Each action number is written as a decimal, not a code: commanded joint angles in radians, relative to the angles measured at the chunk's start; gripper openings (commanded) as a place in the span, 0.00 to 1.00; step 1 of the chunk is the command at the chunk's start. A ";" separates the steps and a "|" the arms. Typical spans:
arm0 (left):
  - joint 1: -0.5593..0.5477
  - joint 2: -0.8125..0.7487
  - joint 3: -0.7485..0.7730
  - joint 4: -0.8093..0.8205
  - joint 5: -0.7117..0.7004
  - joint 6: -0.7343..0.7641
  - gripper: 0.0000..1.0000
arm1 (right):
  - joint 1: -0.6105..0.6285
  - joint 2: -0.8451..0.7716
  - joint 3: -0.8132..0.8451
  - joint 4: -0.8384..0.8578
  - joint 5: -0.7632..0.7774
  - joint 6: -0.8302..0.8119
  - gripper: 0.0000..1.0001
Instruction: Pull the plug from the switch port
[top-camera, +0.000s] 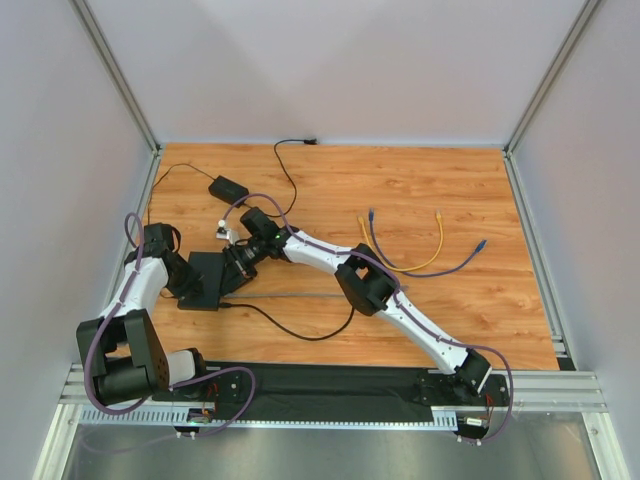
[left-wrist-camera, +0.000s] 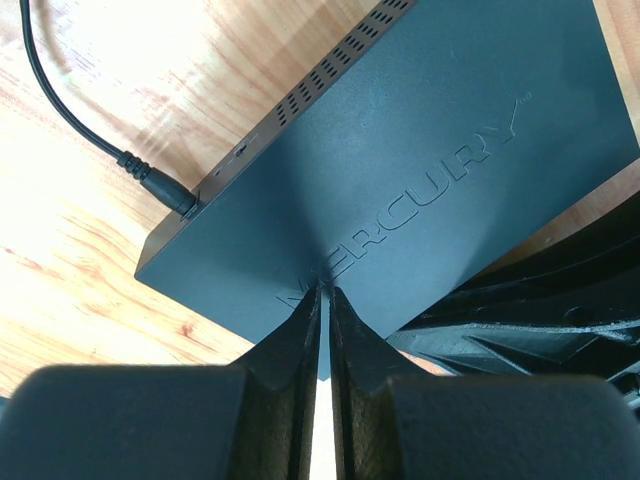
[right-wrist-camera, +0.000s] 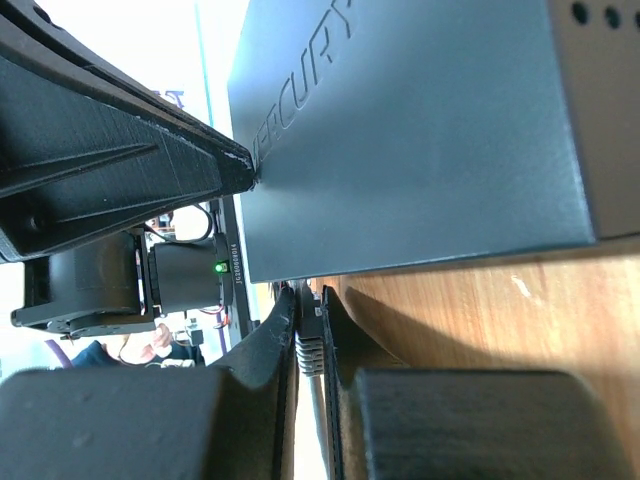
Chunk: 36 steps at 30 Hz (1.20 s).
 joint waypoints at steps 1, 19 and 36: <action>-0.002 0.017 -0.019 -0.001 -0.018 0.008 0.14 | 0.002 0.043 0.031 -0.058 0.025 0.003 0.00; -0.003 0.069 -0.007 -0.009 -0.049 0.002 0.15 | -0.039 -0.121 -0.070 -0.241 0.160 -0.238 0.00; -0.028 -0.125 0.094 -0.066 -0.007 0.023 0.15 | -0.255 -0.699 -0.553 -0.061 0.663 -0.331 0.00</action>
